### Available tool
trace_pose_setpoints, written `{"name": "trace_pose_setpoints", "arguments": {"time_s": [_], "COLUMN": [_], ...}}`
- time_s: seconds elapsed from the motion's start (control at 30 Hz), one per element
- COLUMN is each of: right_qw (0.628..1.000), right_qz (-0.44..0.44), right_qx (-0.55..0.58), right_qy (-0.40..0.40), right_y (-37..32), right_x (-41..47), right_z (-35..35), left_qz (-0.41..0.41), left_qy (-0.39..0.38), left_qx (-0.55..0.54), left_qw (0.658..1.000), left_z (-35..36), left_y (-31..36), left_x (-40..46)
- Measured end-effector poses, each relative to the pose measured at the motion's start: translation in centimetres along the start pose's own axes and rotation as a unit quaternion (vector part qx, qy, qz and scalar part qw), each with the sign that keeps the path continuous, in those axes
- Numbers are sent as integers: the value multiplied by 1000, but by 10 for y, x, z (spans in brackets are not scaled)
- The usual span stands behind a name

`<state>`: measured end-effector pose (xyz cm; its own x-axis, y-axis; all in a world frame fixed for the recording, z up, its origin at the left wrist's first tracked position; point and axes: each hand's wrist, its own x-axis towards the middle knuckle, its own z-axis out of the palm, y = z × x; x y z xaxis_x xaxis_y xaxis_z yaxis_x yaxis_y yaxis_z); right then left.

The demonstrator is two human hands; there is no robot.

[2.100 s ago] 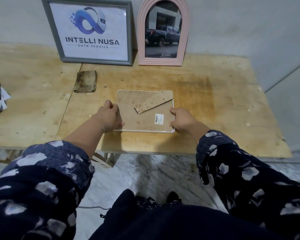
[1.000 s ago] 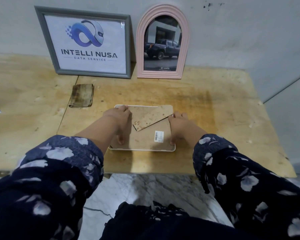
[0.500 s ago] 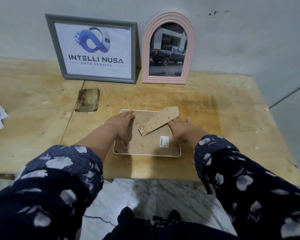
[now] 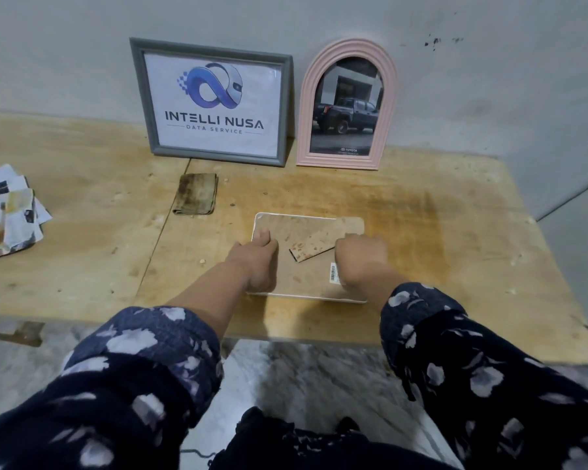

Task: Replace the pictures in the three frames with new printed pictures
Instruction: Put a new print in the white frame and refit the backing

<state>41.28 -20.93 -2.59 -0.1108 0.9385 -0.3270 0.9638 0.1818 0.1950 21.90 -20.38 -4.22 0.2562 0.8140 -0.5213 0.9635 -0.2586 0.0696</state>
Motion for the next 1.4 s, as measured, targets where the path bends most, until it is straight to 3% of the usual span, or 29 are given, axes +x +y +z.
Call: {"name": "trace_pose_setpoints", "arguments": {"time_s": [0.17,0.23,0.3,0.33,0.4,0.5,0.6,0.67,0.77,0.83,0.87,0.93,1.0,1.13,1.27,1.33,1.4], "right_qw": [993,993,994,994,991,986,978,974,955,913,875,764,676,653,612,609,579], "right_qz": [-32,-54,-54,-53,-56,-56,-55,-60,-27,-16,-3,59,110,127,156,171,186], "right_qx": [5,11,33,42,65,114,148,168,270,393,474,642,728,742,771,771,790], "right_qy": [118,107,90,89,99,109,133,141,123,106,94,40,-34,-86,-82,-80,-76], "right_y": [-21,-27,-31,-31,-31,-25,-19,-13,-6,-1,2,5,7,13,8,7,8], "right_x": [14,20,24,25,24,23,17,13,10,3,-1,-10,-17,-36,-37,-38,-44], "right_z": [10,15,17,18,19,20,12,2,-19,-39,-47,-64,-67,-62,-41,-29,-17], "left_qz": [7,14,13,4,-28,-108,-152,-155,-155,-140,-122,-80,-56,-62,-81,-91,-90], "left_qy": [3,16,54,88,191,290,278,229,168,142,132,108,100,124,126,122,102], "left_qx": [-40,-73,-173,-265,-446,-578,-728,-771,-776,-756,-742,-720,-711,-734,-728,-735,-732], "left_qw": [999,997,983,960,874,755,608,574,588,624,646,681,694,665,669,660,668], "left_z": [3,5,11,15,22,23,13,4,-5,-12,-16,-24,-30,-34,-26,-19,-13], "left_y": [-1,-4,-11,-13,-17,-24,-35,-37,-28,-16,-9,6,15,9,-5,-14,-20], "left_x": [6,5,4,3,-4,-8,-7,-9,-8,-6,-5,-5,-7,-9,-7,-6,-6]}}
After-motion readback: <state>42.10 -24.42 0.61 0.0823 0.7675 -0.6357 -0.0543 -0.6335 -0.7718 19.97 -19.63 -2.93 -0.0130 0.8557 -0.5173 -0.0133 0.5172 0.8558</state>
